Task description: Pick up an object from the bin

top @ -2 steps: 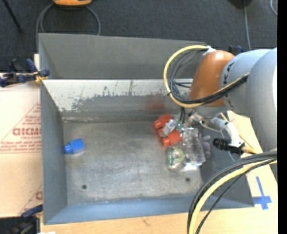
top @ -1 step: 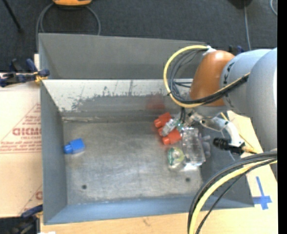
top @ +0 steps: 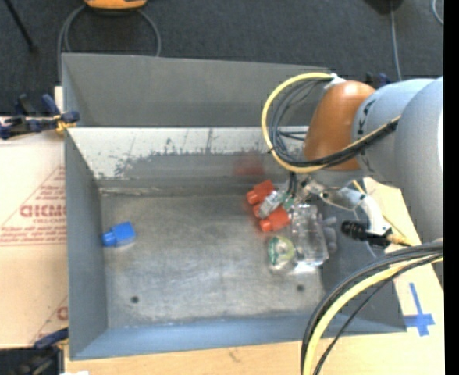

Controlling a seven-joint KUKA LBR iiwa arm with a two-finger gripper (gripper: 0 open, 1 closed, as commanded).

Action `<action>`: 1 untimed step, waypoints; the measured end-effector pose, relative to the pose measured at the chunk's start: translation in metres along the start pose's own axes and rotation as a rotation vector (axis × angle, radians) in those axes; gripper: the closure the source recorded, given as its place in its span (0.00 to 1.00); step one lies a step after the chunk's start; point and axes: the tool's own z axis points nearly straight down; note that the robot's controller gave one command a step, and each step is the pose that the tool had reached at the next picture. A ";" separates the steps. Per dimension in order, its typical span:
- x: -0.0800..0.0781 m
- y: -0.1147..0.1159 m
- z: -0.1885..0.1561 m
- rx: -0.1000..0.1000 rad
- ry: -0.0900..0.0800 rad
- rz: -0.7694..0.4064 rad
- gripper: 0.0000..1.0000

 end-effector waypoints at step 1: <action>0.000 0.000 0.000 0.000 0.001 0.007 1.00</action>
Offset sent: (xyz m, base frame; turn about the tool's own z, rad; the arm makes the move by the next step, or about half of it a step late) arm -0.0151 0.0068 -0.0327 0.0399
